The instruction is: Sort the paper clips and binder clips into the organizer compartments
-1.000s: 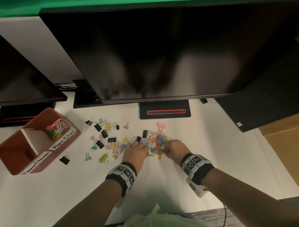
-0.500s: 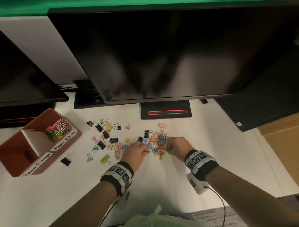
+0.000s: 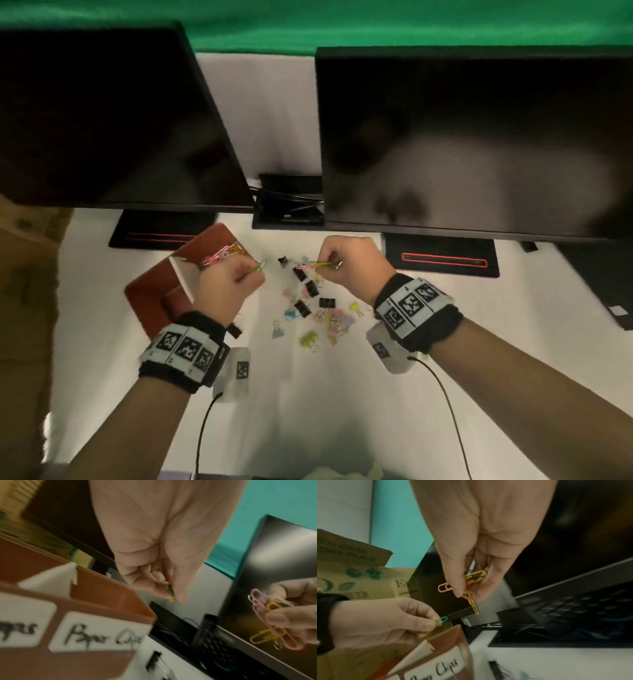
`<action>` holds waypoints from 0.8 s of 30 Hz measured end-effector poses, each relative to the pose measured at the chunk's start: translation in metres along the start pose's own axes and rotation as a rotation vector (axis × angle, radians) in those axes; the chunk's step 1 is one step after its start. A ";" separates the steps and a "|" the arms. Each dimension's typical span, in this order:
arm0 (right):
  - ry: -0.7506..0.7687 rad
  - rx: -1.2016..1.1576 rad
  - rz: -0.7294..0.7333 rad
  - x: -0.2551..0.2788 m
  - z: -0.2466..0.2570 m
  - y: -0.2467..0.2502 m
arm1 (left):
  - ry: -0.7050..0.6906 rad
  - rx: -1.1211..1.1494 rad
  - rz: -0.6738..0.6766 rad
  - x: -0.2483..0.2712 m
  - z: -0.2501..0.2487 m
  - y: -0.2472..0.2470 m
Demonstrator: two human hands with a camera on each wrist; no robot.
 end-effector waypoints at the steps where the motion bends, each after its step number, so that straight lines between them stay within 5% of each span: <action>1: 0.028 -0.030 0.001 -0.015 0.016 -0.014 | 0.034 0.006 -0.026 -0.005 0.006 0.011; 6: -0.020 -0.115 0.058 -0.081 0.063 -0.093 | 0.167 -0.126 -0.014 -0.029 0.045 0.036; 11: -0.094 -0.059 0.158 -0.100 0.066 -0.132 | 0.258 0.029 -0.037 -0.030 0.062 0.053; 17: -0.060 -0.164 0.046 -0.069 0.043 -0.093 | 0.115 0.174 0.033 -0.023 0.055 0.044; 24: -0.217 0.069 0.015 0.021 -0.064 -0.023 | -0.115 0.097 0.235 0.001 -0.009 -0.041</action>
Point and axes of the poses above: each hand's wrist, its own x-axis away from the middle knuckle, its own y-axis out of the back of the hand, z = x × y, the point moved 5 cm from there along -x, towards the middle knuckle, and after that the axes turned 5 degrees about -z, right-handed, at the moved point
